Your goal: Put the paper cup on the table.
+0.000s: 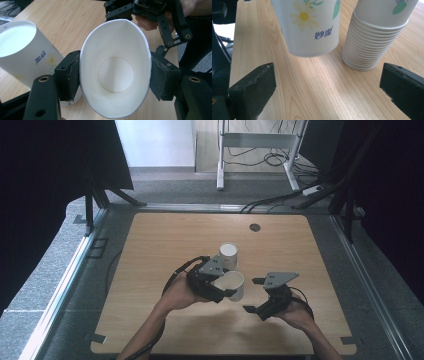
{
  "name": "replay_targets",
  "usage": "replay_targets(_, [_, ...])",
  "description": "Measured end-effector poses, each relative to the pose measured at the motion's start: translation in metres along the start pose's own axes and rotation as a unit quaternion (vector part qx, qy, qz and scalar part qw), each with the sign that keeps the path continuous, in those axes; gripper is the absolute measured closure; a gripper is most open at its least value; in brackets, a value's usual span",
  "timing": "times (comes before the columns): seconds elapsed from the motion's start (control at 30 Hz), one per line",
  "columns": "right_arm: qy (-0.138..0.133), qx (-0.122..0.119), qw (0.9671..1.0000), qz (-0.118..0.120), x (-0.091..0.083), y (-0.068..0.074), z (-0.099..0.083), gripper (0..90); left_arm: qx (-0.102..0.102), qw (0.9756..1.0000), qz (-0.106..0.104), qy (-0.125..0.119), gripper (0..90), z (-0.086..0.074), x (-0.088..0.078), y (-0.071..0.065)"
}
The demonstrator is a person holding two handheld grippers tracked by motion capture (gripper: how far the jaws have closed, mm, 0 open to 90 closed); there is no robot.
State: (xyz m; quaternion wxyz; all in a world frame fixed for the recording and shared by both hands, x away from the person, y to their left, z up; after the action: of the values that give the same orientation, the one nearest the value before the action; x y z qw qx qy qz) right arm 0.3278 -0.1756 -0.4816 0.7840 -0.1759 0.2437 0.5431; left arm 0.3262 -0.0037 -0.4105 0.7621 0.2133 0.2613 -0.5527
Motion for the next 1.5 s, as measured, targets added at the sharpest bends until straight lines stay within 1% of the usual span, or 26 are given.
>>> replay_targets(0.1, [0.001, 0.000, 1.0000, -0.002, 0.000, 0.000, -0.001, 0.1, -0.001, 0.9999, 0.008, 0.007, 32.2, -0.001, -0.002, 0.001])
replay_targets(0.4, [0.006, -0.001, 1.0000, -0.007, 0.001, -0.002, -0.006, 0.0, -0.006, 0.9994, 0.027, 0.020, 32.1, -0.005, -0.008, 0.005])
replay_targets(0.63, [0.016, -0.002, 0.9998, -0.014, 0.000, -0.002, -0.010, 0.1, -0.013, 0.9984, 0.043, 0.035, 31.9, -0.009, -0.011, 0.009])
replay_targets(0.83, [0.018, 0.004, 0.9996, -0.020, -0.001, -0.004, -0.013, 0.2, -0.021, 0.9973, 0.055, 0.044, 31.8, -0.013, -0.015, 0.013])
replay_targets(0.87, [0.019, 0.005, 0.9996, -0.019, -0.001, -0.005, -0.014, 0.3, -0.026, 0.9970, 0.057, 0.045, 31.8, -0.014, -0.016, 0.014])
replay_targets(1.03, [0.020, 0.006, 0.9996, -0.019, -0.002, -0.005, -0.016, 1.5, -0.038, 0.9954, 0.069, 0.055, 31.5, -0.020, -0.019, 0.019])
replay_targets(1.27, [0.029, 0.008, 0.9993, -0.022, -0.001, -0.005, -0.021, 1.9, -0.051, 0.9928, 0.086, 0.066, 31.3, -0.028, -0.026, 0.027])
replay_targets(1.5, [0.037, 0.009, 0.9989, -0.026, -0.001, -0.006, -0.024, 1.9, -0.066, 0.9883, 0.110, 0.083, 31.0, -0.039, -0.032, 0.036])
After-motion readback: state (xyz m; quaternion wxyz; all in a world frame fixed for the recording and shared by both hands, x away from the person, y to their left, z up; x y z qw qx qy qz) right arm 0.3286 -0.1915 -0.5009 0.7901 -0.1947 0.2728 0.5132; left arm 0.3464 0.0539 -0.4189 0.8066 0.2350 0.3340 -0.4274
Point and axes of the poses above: each handheld gripper's, and its own axes: x roughly forward along the jaws, z roughly out of its top, y roughly to its left, the point moved 6 cm from there along x, roughly forward along the jaws, and after that the axes turned 2 degrees about -x, right-handed, at the moved point
